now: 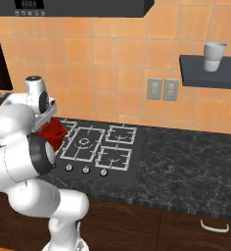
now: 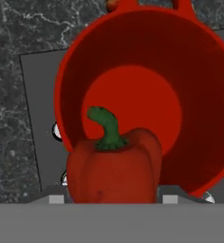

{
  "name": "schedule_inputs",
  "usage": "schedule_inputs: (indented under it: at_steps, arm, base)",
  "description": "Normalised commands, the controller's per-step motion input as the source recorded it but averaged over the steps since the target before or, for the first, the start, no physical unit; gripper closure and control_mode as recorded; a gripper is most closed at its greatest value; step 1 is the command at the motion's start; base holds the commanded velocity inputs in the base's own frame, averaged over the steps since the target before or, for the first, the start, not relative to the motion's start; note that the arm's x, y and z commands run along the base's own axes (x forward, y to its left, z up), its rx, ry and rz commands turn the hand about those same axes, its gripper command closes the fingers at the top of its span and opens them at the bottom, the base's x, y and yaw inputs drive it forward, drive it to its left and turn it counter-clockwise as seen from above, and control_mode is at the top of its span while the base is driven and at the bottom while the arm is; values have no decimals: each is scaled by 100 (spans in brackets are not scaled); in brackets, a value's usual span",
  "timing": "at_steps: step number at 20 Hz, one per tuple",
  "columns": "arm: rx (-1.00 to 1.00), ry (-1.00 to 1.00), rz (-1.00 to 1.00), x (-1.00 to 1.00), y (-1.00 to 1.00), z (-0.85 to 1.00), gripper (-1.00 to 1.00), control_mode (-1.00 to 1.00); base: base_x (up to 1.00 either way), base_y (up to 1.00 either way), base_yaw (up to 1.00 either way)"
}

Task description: Put the bell pepper and bell pepper in the pot. Retrieve the spatula and lightly stir the vegetables in the pot.

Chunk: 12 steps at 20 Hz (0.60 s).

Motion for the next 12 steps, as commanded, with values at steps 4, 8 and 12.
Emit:
schedule_inputs:
  at_steps: [4, 8, 12]
  arm:
    - [-7, 0, -5, 25, 23, -42, 100, -100]
    - [-6, 0, -6, 0, 19, -38, -100, -100]
    - [-3, -6, -6, 0, 6, -4, -100, -100]
  base:
    - [0, 0, 0]
    - [0, 0, 0]
    - [0, 0, 0]
